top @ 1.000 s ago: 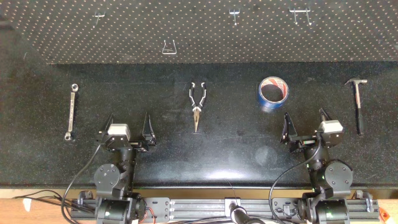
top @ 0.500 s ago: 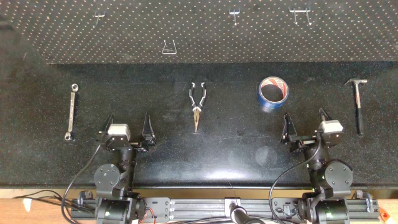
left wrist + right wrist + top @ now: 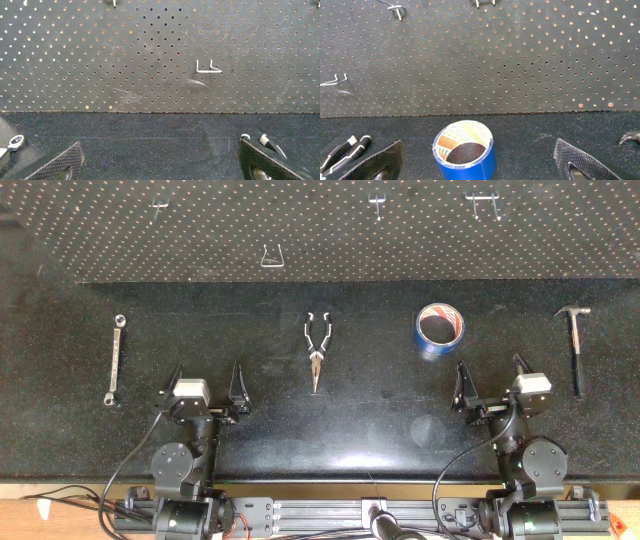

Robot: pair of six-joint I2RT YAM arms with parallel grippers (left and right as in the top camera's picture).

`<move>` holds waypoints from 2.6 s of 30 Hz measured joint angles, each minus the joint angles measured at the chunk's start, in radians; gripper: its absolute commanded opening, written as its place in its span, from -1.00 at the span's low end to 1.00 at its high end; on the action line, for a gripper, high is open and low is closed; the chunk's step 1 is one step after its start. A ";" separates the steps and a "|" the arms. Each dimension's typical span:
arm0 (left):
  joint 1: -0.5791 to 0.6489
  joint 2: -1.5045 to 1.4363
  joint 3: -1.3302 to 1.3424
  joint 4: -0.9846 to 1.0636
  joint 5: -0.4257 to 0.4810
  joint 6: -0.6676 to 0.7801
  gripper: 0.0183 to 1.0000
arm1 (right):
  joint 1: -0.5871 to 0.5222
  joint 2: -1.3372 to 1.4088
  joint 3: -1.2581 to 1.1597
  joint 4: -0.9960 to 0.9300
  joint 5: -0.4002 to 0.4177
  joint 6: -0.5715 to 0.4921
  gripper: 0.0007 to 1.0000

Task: Place Tools Onto Pegboard

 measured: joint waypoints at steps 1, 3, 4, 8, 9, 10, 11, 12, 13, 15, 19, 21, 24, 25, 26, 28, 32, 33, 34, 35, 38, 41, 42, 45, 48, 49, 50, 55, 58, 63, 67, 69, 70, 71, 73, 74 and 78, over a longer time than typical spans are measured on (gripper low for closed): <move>0.000 0.008 0.000 0.000 0.000 0.000 0.99 | 0.000 0.000 0.000 0.000 0.000 0.000 0.95; 0.000 0.061 0.006 -0.005 -0.005 0.000 0.99 | 0.000 0.000 0.000 0.000 0.000 0.000 0.95; 0.000 0.142 0.034 -0.013 -0.019 0.003 0.99 | 0.000 0.000 0.000 0.000 0.000 0.000 0.95; -0.001 0.360 0.184 -0.095 -0.118 0.010 0.99 | 0.000 0.000 0.000 0.000 0.000 0.000 0.95; -0.001 0.430 0.252 -0.157 -0.161 0.011 0.99 | 0.000 0.000 0.000 -0.001 0.000 0.000 0.95; -0.001 0.481 0.301 -0.215 -0.194 0.011 0.99 | 0.000 0.000 0.000 -0.001 0.000 0.000 0.95; -0.001 0.541 0.362 -0.295 -0.230 0.014 0.99 | 0.000 0.000 0.000 -0.001 0.000 0.000 0.95; -0.001 0.591 0.409 -0.375 -0.252 0.014 0.99 | 0.000 0.000 0.000 -0.002 0.000 0.000 0.95; -0.001 0.669 0.476 -0.455 -0.283 0.015 0.99 | 0.000 -0.001 0.000 -0.001 0.000 0.000 0.95; -0.001 0.770 0.572 -0.581 -0.311 0.015 0.99 | 0.000 -0.001 0.000 -0.002 0.001 0.000 0.95; -0.001 0.928 0.729 -0.753 -0.334 0.014 0.99 | 0.000 -0.001 0.000 -0.001 0.001 0.000 0.95; 0.013 0.995 0.782 -0.795 -0.334 0.017 0.99 | 0.000 -0.001 0.000 -0.001 0.001 0.000 0.95; 0.121 1.043 0.816 -0.807 -0.306 0.059 0.99 | 0.000 -0.001 0.000 -0.001 0.004 0.000 0.95; 0.169 1.044 0.824 -0.811 -0.288 0.076 0.99 | 0.000 -0.001 0.000 -0.002 0.004 0.000 0.95; 0.219 1.044 0.832 -0.818 -0.275 0.097 0.99 | 0.000 -0.001 0.000 -0.002 0.004 0.000 0.95; 0.345 1.044 0.848 -0.843 -0.219 0.161 0.99 | 0.000 -0.001 0.000 -0.002 0.004 0.000 0.95; 0.520 1.048 0.852 -0.856 -0.147 0.282 0.99 | 0.000 -0.001 0.000 -0.002 0.004 0.000 0.95; 0.549 1.054 0.853 -0.856 -0.140 0.305 0.99 | 0.000 -0.001 0.000 -0.002 0.004 0.000 0.95; 0.585 1.068 0.854 -0.858 -0.129 0.333 0.99 | 0.000 -0.001 0.000 -0.002 0.004 0.000 0.95; 0.620 1.092 0.855 -0.858 -0.122 0.357 0.99 | 0.000 -0.001 0.000 -0.002 0.004 0.000 0.95; 0.676 1.141 0.856 -0.858 -0.085 0.410 0.99 | 0.000 -0.001 0.000 -0.002 0.004 0.000 0.95; 0.720 1.192 0.869 -0.853 -0.040 0.454 0.99 | 0.000 -0.001 0.000 -0.002 0.004 0.000 0.95; 0.734 1.215 0.881 -0.844 -0.025 0.462 0.99 | 0.000 -0.001 0.000 -0.002 0.004 0.000 0.95; 0.778 1.271 0.902 -0.784 -0.005 0.464 0.99 | 0.000 -0.001 0.000 -0.002 0.004 0.000 0.95; 0.821 1.312 0.904 -0.755 0.013 0.464 0.99 | 0.000 -0.001 0.000 -0.002 0.004 0.000 0.95; 0.836 1.325 0.904 -0.735 0.029 0.464 0.99 | 0.000 -0.001 0.000 -0.002 0.004 0.000 0.95; 0.851 1.340 0.904 -0.703 0.045 0.464 0.99 | 0.000 -0.001 0.000 -0.002 0.004 0.000 0.95; 0.885 1.427 0.932 -0.641 0.120 0.464 0.99 | 0.000 -0.001 0.000 -0.002 0.004 0.000 0.95; 0.885 1.496 0.989 -0.642 0.134 0.473 0.99 | 0.000 -0.001 0.000 -0.002 0.004 0.000 0.95; 0.884 1.604 1.114 -0.652 0.147 0.518 0.99 | 0.000 -0.001 0.000 -0.002 0.004 0.000 0.95; 0.850 1.682 1.199 -0.694 0.150 0.590 0.99 | 0.000 -0.001 0.000 -0.002 0.004 0.000 0.95; 0.822 1.725 1.217 -0.694 0.151 0.603 0.99 | 0.000 -0.001 0.000 -0.002 0.004 0.000 0.95; 0.812 1.740 1.220 -0.694 0.151 0.608 0.99 | 0.000 -0.001 0.000 -0.002 0.004 0.000 0.95; 0.801 1.760 1.221 -0.694 0.151 0.618 0.99 | 0.000 -0.001 0.000 -0.002 0.004 0.000 0.95; 0.784 1.794 1.221 -0.694 0.154 0.633 0.98 | 0.000 -0.001 0.000 -0.002 0.004 0.000 0.95; 0.779 1.809 1.221 -0.693 0.154 0.640 0.99 | 0.000 -0.001 0.000 -0.002 0.004 0.000 0.95; 0.774 1.839 1.221 -0.665 0.154 0.647 0.99 | 0.000 -0.001 0.000 -0.002 0.004 0.000 0.95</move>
